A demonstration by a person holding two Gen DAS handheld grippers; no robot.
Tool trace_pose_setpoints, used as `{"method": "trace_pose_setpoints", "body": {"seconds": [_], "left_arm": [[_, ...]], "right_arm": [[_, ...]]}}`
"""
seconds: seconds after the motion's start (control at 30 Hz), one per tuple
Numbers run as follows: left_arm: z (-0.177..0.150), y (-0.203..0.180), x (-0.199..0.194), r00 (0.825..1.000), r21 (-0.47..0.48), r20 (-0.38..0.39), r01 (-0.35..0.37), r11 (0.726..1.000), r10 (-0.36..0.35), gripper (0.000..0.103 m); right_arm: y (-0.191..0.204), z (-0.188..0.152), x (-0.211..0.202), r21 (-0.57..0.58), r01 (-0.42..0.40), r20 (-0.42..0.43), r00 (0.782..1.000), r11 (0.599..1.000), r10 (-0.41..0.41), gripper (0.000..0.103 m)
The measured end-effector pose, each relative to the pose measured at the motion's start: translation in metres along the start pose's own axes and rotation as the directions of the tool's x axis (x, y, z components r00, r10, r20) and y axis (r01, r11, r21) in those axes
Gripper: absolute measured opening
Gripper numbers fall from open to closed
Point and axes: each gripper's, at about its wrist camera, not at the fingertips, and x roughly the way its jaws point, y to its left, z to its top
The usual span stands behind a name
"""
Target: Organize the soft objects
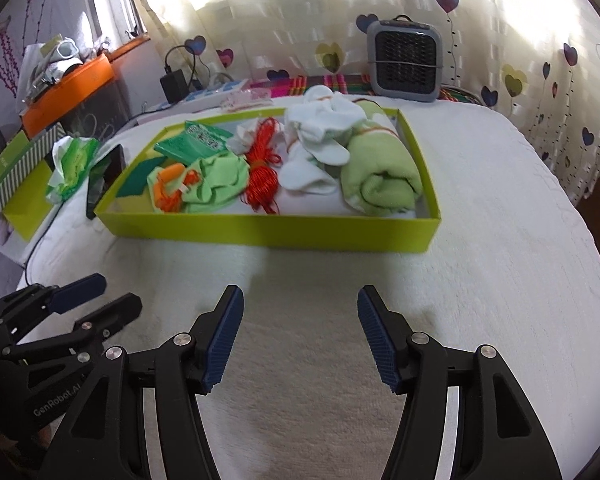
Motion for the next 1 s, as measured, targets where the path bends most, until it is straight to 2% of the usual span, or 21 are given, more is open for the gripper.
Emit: {"method": "trace_pose_setpoints", "body": {"seconds": [0.17,0.47,1.0], "left_arm": [[-0.005,-0.006,0.004,1.0,0.011,-0.013,-0.02,1.0,0.02,0.049],[-0.008,-0.009,0.003,0.999,-0.012,-0.002,-0.039,0.999,0.039,0.049],[-0.012,-0.009,0.003,0.998,-0.044,0.023,-0.054,0.998,0.055,0.052]], "right_arm": [[-0.003,-0.008,0.003,-0.01,0.037,-0.033,0.999,0.999,-0.038,0.06],[0.004,-0.019,-0.002,-0.066,0.091,-0.023,0.995,0.994,-0.092,0.061],[0.004,-0.021,-0.002,-0.069,0.11,-0.025,0.993,0.992,-0.112,0.067]]}}
